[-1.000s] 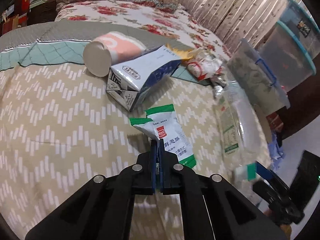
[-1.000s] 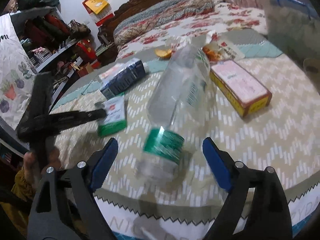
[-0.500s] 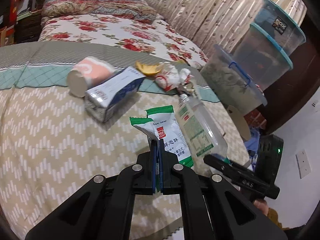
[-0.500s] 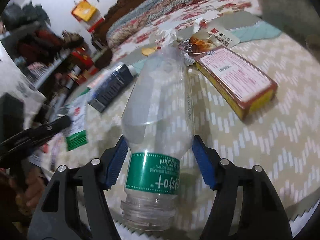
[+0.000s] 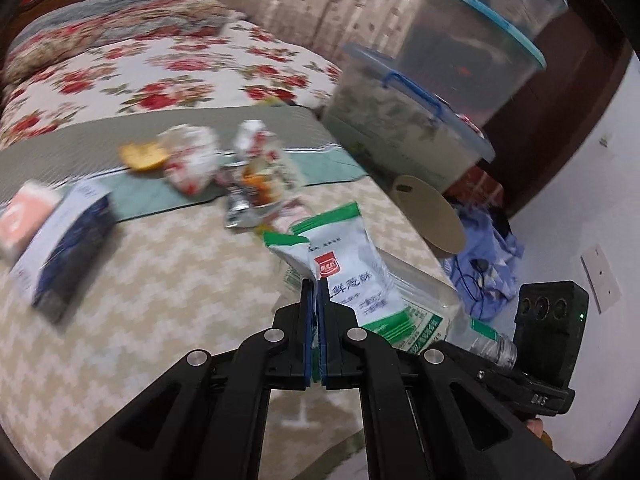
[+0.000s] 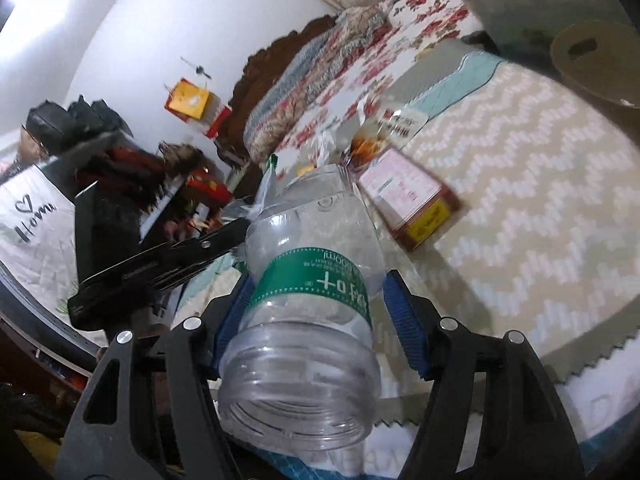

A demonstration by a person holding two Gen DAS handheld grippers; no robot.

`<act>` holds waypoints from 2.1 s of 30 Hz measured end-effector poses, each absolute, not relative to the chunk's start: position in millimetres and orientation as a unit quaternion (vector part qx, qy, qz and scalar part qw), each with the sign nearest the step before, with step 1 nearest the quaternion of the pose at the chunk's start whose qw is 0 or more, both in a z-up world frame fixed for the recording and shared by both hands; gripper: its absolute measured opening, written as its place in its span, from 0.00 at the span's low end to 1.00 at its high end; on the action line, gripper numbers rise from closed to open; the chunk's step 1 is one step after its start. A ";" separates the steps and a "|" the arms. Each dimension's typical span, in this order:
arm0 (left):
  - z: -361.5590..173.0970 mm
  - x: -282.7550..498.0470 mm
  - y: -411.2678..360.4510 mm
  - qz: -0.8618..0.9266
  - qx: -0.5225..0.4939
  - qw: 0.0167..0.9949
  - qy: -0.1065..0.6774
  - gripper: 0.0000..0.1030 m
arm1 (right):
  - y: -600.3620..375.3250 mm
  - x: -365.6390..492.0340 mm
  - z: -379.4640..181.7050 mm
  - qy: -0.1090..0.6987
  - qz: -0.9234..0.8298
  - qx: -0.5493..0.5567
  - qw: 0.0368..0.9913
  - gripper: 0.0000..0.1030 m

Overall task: Collect trash
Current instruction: 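Carry the bottle and the packet to the beige wastebasket and open both tools, then move both open tools back over the bed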

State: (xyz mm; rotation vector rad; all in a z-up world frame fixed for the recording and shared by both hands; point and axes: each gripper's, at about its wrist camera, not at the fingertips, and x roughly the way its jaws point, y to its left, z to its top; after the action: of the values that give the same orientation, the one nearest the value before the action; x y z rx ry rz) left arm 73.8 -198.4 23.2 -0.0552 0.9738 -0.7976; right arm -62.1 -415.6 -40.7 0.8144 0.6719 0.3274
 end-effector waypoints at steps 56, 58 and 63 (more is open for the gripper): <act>-44.7 89.0 -147.0 -0.304 0.036 0.821 0.482 0.43 | -440.3 44.4 -35.5 0.348 0.075 0.268 0.895 0.60; -45.4 89.7 -134.2 -0.300 0.026 0.824 0.480 0.43 | -441.5 77.4 -31.9 0.358 0.087 0.267 0.890 0.62; -46.3 90.1 -113.8 -0.295 0.007 0.829 0.474 0.43 | -453.7 184.4 -32.5 0.400 0.067 0.272 0.873 0.66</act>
State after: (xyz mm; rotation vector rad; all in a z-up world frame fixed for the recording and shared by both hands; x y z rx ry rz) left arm 90.1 -113.8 -46.3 0.0157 1.0067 -0.6253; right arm 184.4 -453.7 -32.5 0.5676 0.8356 0.1391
